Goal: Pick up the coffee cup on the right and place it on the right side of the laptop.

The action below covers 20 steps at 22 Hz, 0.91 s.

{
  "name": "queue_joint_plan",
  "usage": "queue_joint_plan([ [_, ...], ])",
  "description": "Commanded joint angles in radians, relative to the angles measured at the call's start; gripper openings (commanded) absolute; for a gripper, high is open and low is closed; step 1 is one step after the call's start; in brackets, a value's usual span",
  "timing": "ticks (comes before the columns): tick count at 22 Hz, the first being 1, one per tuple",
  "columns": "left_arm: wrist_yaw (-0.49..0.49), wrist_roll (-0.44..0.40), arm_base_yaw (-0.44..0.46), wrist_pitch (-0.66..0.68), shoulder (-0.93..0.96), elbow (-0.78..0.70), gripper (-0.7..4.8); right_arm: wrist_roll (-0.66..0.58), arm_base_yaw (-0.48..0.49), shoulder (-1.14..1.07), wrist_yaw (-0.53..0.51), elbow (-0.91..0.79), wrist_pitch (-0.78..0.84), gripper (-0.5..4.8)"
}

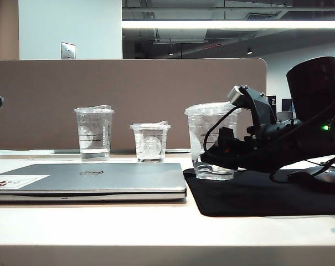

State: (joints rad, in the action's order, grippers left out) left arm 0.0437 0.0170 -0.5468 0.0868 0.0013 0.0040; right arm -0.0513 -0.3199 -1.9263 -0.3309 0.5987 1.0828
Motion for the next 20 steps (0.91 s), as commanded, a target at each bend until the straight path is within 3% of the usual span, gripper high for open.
queue_joint_plan([
  [1,0.002,-0.002,0.002,-0.013,0.0,0.003,-0.05,0.009,0.0,0.007,-0.001,0.003,0.036,3.4],
  [3,0.002,-0.002,0.002,-0.013,0.0,0.003,-0.05,0.014,0.0,0.007,0.0,0.003,0.022,3.7],
  [8,0.002,-0.002,0.002,-0.014,0.0,0.003,-0.05,0.027,0.0,0.008,0.014,0.003,-0.005,3.71],
  [10,0.002,-0.002,0.002,-0.014,0.0,0.003,-0.05,0.026,0.0,0.008,0.014,0.003,-0.011,4.09],
  [16,0.002,-0.002,0.002,-0.013,0.0,0.003,-0.05,0.021,0.0,0.041,0.014,-0.04,-0.026,4.33],
  [20,0.002,-0.002,0.002,-0.013,0.0,0.003,-0.05,0.022,0.003,0.122,0.02,-0.114,-0.024,4.79],
])
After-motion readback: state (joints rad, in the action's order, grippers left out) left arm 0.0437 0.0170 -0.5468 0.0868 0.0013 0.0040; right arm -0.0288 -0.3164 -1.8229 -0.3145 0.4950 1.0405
